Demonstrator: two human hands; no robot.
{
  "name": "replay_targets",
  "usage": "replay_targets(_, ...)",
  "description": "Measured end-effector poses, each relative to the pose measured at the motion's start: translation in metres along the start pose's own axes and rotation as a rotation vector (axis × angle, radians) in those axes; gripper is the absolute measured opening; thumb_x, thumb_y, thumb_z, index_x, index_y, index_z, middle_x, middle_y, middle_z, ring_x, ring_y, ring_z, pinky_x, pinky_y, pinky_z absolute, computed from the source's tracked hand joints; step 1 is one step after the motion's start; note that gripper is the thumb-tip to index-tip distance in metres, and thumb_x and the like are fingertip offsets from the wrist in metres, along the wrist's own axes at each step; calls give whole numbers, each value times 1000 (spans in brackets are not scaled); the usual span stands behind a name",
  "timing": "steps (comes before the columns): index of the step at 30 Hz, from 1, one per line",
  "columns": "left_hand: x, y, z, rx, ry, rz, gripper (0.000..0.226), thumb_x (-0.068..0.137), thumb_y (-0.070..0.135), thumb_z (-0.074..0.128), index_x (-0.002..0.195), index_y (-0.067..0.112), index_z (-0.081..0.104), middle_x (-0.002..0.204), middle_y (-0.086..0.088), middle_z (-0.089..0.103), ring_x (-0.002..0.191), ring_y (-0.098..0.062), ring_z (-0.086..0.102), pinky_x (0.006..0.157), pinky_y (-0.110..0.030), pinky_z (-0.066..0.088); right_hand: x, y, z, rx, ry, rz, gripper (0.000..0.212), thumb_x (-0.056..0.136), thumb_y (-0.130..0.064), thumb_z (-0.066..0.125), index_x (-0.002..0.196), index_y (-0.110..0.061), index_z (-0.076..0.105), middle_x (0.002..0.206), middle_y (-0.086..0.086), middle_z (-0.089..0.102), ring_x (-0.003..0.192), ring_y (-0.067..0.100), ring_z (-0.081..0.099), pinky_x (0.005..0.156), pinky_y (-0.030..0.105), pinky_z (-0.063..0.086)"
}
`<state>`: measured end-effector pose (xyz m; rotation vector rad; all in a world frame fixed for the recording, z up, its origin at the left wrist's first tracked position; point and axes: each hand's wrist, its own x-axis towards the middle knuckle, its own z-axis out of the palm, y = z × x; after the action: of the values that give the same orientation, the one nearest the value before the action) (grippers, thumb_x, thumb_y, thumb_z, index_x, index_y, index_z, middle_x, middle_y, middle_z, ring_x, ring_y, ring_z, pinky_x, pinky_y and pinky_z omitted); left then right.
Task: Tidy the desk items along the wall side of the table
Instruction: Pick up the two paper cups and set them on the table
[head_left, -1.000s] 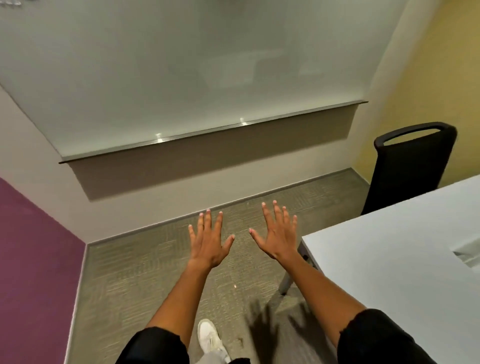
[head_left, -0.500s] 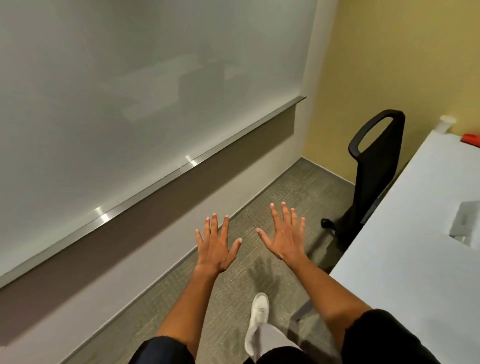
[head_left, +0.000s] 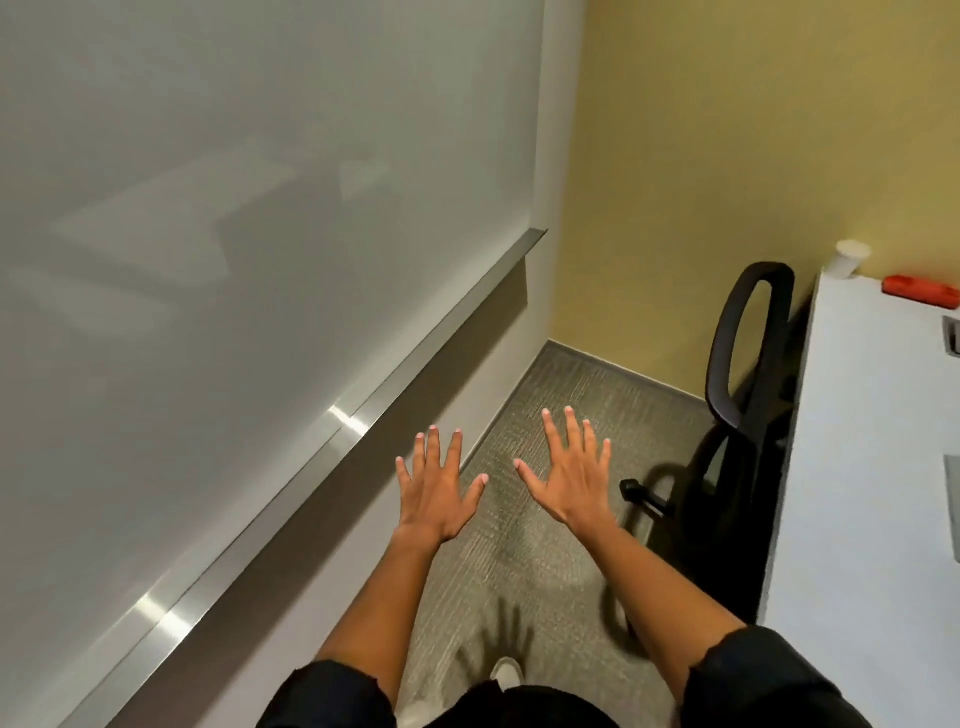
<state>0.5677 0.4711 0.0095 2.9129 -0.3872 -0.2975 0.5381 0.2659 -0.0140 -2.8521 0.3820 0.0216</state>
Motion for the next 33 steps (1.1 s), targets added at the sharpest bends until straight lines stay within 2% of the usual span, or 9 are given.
replay_targets(7, 139, 30, -16, 4, -68, 175, 78, 93, 66, 27, 155, 28, -3, 163, -10, -9, 151, -29, -9, 119, -59, 3, 103, 24, -27, 21, 65, 173, 88, 84, -81, 20, 155, -36, -7, 165, 4, -4, 152, 32, 3, 120, 60, 7)
replay_targets(16, 343, 99, -36, 16, -108, 443, 79, 93, 66, 28, 154, 28, -1, 163, -10, -8, 151, -29, -8, 118, -59, 4, 260, 66, -52, 30, 171, 431, 88, 84, -79, 23, 155, -35, -4, 165, 4, -1, 151, 33, 8, 119, 59, 9)
replay_targets(24, 465, 164, -49, 63, -173, 613, 79, 92, 68, 26, 155, 27, -1, 163, -11, -9, 151, -30, -8, 118, -59, 2, 363, 99, -75, 33, 205, 616, 89, 86, -76, 30, 155, -34, -7, 165, 5, -3, 152, 33, 5, 120, 58, 9)
replay_targets(33, 600, 259, -33, 105, -250, 722, 80, 92, 69, 26, 154, 28, -6, 162, -10, -16, 150, -30, -12, 118, -59, -1, 480, 197, -87, 93, 219, 779, 88, 88, -75, 27, 155, -32, -10, 165, 7, -4, 152, 33, 4, 120, 59, 8)
